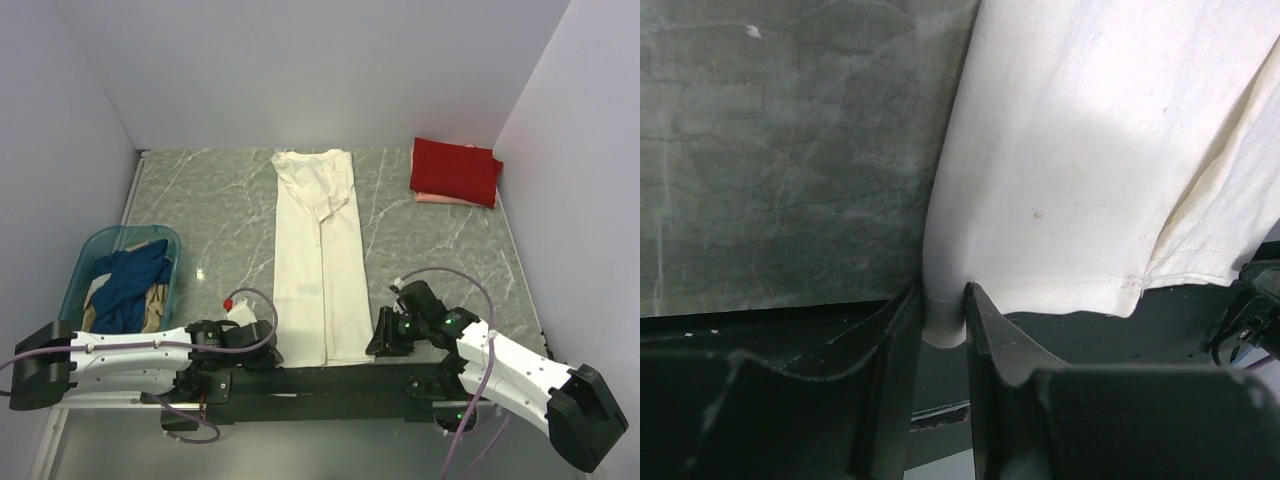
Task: Fold and stack the t-shirts
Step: Fold the tshirt
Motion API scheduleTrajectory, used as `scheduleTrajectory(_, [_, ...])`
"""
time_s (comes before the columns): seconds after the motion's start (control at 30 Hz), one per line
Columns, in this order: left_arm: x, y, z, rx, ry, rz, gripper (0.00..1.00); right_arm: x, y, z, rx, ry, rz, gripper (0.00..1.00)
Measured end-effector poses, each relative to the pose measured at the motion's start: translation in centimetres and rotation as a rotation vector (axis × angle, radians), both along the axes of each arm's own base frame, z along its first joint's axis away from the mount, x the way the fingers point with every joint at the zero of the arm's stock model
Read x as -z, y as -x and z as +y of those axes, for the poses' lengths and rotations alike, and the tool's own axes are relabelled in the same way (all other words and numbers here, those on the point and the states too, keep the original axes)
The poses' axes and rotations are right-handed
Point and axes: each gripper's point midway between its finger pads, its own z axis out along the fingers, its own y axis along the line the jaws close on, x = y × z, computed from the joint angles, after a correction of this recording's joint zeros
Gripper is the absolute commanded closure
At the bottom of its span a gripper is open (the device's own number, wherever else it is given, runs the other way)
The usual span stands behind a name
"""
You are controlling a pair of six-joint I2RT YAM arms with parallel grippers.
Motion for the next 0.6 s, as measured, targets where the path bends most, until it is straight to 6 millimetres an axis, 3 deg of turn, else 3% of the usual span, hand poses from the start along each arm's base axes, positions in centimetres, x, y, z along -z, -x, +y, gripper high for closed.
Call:
scheduleTrajectory(0.13, [0.0, 0.1, -0.1, 0.005, -0.001, 0.004, 0.73, 0.1, 0.5, 0.1, -0.008, -0.012, 0.018, 0.6])
scheduleTrajectory(0.3, [0.0, 0.1, -0.2, 0.02, -0.005, 0.003, 0.94, 0.2, 1.2, 0.6, -0.027, -0.039, 0.053, 0.68])
scheduleTrajectory(0.37, [-0.1, 0.1, -0.3, 0.025, -0.008, 0.0, 0.99, 0.3, 1.5, 0.6, -0.034, -0.038, 0.064, 0.76])
scheduleTrajectory(0.43, [-0.1, 0.0, -0.4, 0.031, -0.013, -0.003, 0.99, 0.4, 1.6, 0.5, -0.035, -0.031, 0.075, 0.86])
scheduleTrajectory(0.6, [-0.8, -0.8, -0.3, 0.047, -0.032, -0.024, 0.99, -0.1, 1.6, 0.4, -0.042, -0.003, 0.086, 0.96])
